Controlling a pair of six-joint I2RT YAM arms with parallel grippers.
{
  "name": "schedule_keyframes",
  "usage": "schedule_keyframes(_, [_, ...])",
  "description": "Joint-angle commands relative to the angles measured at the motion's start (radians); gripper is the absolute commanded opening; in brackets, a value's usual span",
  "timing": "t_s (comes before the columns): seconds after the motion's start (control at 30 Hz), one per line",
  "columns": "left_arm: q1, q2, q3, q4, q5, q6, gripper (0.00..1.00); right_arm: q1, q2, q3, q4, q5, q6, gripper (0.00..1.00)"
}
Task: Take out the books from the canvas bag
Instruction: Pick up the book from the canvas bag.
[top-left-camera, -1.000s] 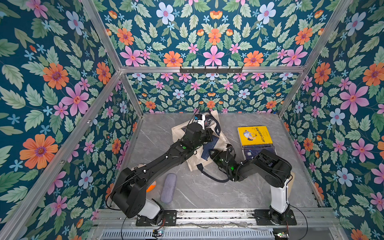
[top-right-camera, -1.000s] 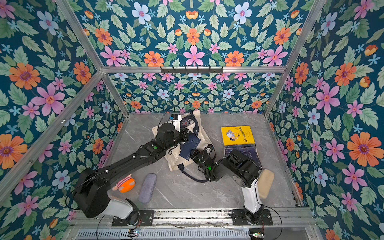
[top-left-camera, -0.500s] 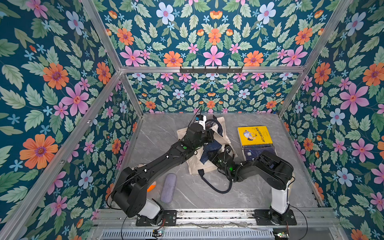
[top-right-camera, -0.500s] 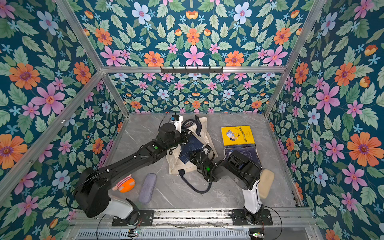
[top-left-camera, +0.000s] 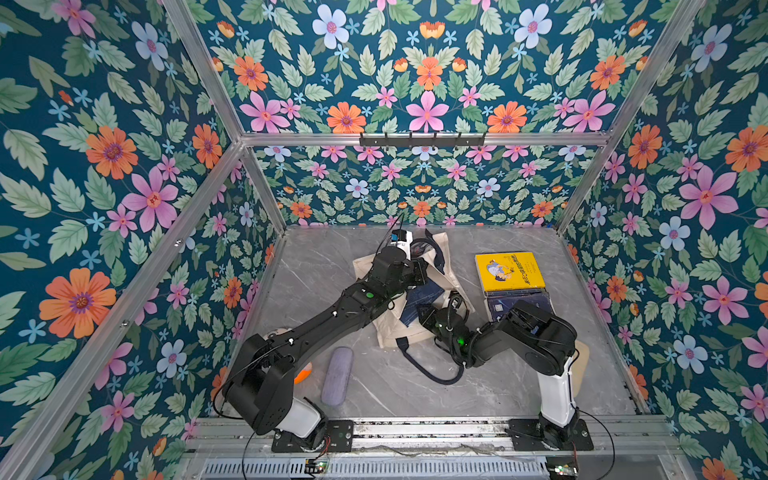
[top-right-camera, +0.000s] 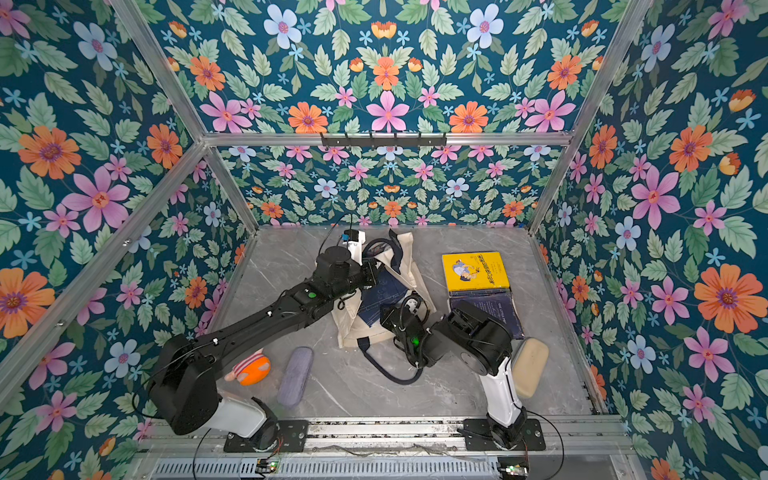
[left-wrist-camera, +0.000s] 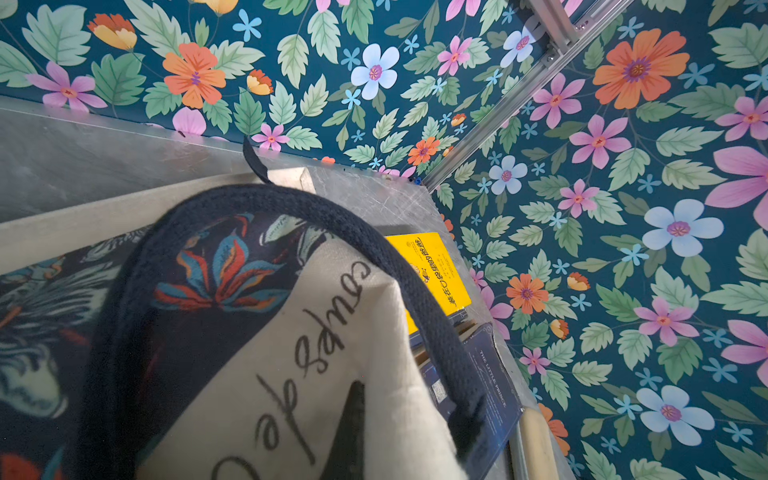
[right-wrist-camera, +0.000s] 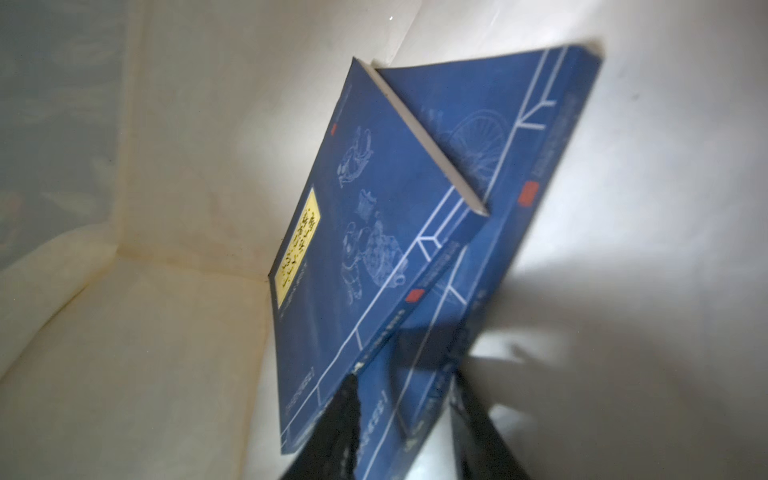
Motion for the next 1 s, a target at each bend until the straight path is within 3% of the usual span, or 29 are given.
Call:
schedule_keyframes(0.0, [-0.001, 0.002, 0.006, 0.061, 0.021, -0.010, 0.00, -0.005, -0.001, 0.007, 0.023, -0.013, -0.040, 0.26])
schedule_keyframes(0.23, [-0.001, 0.003, 0.004, 0.059, 0.014, -0.012, 0.00, -0.005, -0.067, 0.013, -0.046, -0.055, -0.076, 0.05])
schedule_keyframes(0.57, [-0.001, 0.007, 0.003, 0.054, -0.005, -0.012, 0.00, 0.023, -0.165, -0.036, -0.084, -0.078, -0.045, 0.00])
schedule_keyframes(0.8, [-0.001, 0.008, 0.000, 0.057, 0.001, -0.021, 0.00, 0.027, -0.141, -0.001, -0.073, -0.092, -0.067, 0.23])
schedule_keyframes(0.97, [0.000, 0.003, -0.002, 0.063, 0.007, -0.022, 0.00, 0.019, -0.111, 0.037, -0.063, -0.103, -0.081, 0.29])
